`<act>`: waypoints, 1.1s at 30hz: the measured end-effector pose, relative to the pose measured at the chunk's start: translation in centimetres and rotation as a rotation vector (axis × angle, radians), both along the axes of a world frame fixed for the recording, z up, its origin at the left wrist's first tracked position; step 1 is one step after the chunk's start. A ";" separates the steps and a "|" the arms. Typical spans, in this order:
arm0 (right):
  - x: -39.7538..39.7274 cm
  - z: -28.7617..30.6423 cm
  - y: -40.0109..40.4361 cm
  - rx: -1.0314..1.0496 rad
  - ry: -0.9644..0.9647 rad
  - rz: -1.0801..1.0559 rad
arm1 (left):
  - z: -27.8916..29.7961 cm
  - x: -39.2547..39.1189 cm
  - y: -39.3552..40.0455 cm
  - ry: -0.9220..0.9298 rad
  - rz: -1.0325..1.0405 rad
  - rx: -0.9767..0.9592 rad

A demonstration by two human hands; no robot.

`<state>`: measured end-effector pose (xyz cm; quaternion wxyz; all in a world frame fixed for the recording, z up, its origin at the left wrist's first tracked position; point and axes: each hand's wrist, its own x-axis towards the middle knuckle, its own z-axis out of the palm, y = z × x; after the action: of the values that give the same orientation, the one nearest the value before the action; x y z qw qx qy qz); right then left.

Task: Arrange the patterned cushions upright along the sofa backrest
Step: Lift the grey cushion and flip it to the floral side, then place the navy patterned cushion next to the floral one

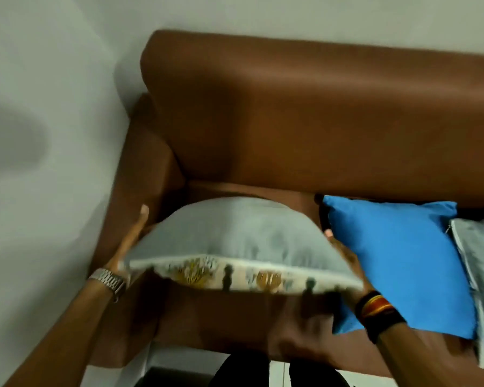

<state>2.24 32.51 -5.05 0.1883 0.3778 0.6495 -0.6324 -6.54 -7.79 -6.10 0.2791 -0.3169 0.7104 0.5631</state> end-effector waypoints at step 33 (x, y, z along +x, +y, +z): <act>10.1 -11.4 33.0 0.511 -0.054 0.295 | -6.9 15.2 47.9 0.029 -0.301 -0.241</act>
<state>12.33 65.47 -16.40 0.1942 0.3314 0.8303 -0.4039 8.71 40.08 -12.99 0.3101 -0.2301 0.8159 0.4303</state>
